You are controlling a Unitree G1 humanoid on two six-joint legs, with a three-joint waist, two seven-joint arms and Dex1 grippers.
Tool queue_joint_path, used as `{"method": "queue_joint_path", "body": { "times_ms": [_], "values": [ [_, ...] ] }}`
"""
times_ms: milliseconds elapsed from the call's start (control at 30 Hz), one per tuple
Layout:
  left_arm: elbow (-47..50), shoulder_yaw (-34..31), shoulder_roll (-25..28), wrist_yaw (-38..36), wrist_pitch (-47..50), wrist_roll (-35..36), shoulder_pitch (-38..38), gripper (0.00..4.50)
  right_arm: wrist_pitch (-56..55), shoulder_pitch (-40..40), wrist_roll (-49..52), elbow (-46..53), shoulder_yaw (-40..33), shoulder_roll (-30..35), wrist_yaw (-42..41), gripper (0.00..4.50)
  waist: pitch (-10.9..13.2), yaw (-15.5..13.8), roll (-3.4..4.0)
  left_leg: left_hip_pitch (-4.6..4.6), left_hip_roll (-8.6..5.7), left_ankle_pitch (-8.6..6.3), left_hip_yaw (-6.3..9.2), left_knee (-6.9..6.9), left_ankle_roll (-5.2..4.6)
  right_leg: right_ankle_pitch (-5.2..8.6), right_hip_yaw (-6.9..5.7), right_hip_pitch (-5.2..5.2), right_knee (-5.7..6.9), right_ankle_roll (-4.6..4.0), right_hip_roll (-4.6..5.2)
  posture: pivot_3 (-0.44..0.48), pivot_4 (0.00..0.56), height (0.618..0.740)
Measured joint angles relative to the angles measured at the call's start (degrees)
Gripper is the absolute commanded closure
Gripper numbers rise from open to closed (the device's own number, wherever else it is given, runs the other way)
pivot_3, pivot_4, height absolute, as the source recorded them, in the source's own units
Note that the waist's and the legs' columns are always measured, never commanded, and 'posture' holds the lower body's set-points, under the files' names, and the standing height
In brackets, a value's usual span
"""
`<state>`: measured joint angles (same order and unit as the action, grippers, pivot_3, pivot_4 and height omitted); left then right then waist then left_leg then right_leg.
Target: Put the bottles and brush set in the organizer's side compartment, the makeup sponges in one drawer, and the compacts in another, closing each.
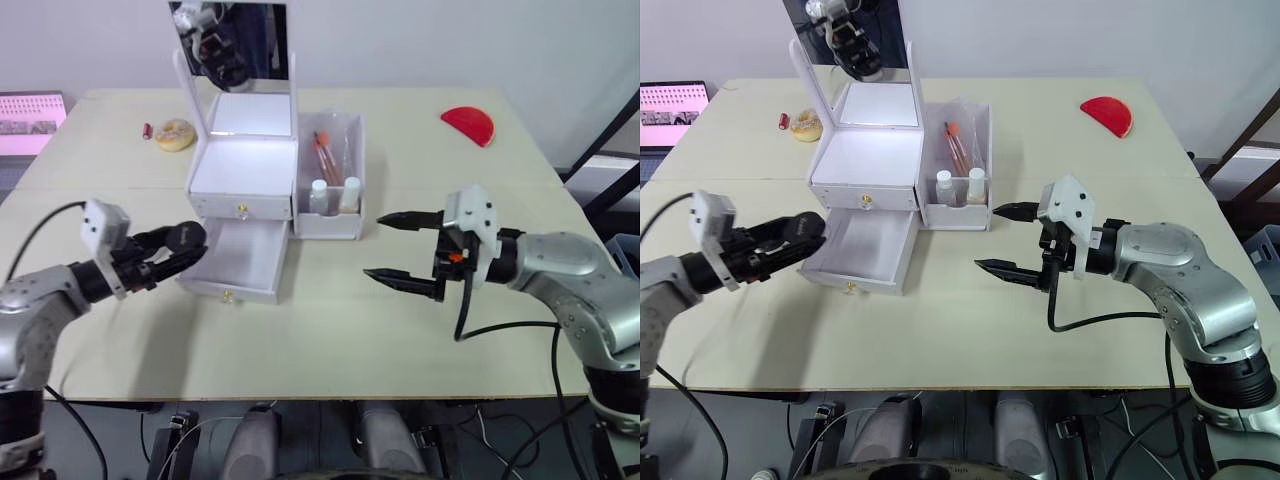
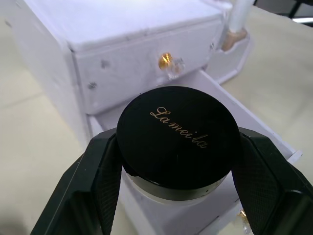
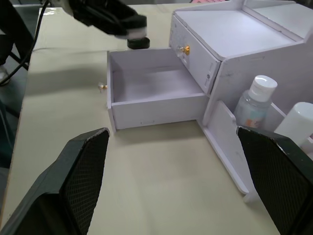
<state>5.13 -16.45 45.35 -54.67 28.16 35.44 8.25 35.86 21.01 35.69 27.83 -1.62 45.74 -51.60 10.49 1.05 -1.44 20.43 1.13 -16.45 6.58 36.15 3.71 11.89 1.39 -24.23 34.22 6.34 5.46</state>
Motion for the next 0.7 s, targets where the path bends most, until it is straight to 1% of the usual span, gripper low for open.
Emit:
{"method": "queue_joint_path", "body": {
  "times_ms": [133, 400, 467, 500, 533, 700],
  "values": [
    [-2.67, 3.75, -1.36, -1.65, -1.99, -2.42, 0.56, 1.84, 0.5, -0.14, 0.12, 1.53, -0.39, 0.06, 1.13, 0.0, 0.0, -0.1, -0.01, 0.01, 0.0, 0.0, 0.0, 0.01, 0.0, 0.0, 0.0, 0.0, 0.0, 0.0, 0.0, 0.0, 0.15, 0.739],
    [-3.27, 4.54, -2.01, -2.35, -4.08, -4.62, 1.08, 1.84, 2.11, -0.35, 0.75, 3.41, -1.2, 0.13, 2.89, 0.0, 0.0, -0.22, 0.0, -0.01, 0.0, 0.0, 0.01, 0.02, 0.0, 0.0, 0.0, 0.0, 0.03, 0.0, 0.0, 0.0, 0.15, 0.739],
    [-3.29, 4.54, -2.02, -2.4, -4.25, -5.01, 1.08, 0.78, 2.53, -0.36, 1.03, 3.49, -1.23, 0.13, 3.02, 0.0, 0.0, -0.23, 0.0, -0.01, 0.0, 0.0, 0.01, 0.02, 0.0, 0.0, 0.0, 0.0, 0.02, 0.0, 0.0, 0.0, 0.15, 0.739],
    [-3.29, 4.55, -2.02, -2.44, -4.41, -5.08, 1.08, 0.36, 2.58, -0.39, 1.1, 3.49, -1.23, 0.12, 3.06, 0.0, 0.0, -0.23, 0.0, -0.01, 0.0, 0.0, 0.01, 0.02, 0.0, 0.0, 0.0, 0.0, 0.03, 0.0, 0.0, 0.0, 0.15, 0.739],
    [-3.28, 4.54, -2.02, -2.42, -4.58, -5.18, 1.08, 0.04, 2.58, -0.39, 1.15, 3.49, -1.24, 0.13, 3.1, 0.0, 0.0, -0.22, 0.0, -0.01, 0.0, 0.0, 0.01, 0.02, 0.0, 0.0, 0.0, 0.0, 0.03, 0.0, 0.0, 0.0, 0.15, 0.739],
    [-3.2, 4.34, -2.02, -1.43, -3.98, -5.36, 1.18, 0.04, 2.57, -0.39, 1.16, 3.47, -1.24, 0.13, 3.16, 0.0, 0.0, -0.21, 0.0, -0.02, 0.0, 0.0, 0.01, 0.02, 0.0, 0.0, 0.0, 0.01, 0.04, 0.0, 0.0, 0.0, 0.15, 0.739]
  ]
}}
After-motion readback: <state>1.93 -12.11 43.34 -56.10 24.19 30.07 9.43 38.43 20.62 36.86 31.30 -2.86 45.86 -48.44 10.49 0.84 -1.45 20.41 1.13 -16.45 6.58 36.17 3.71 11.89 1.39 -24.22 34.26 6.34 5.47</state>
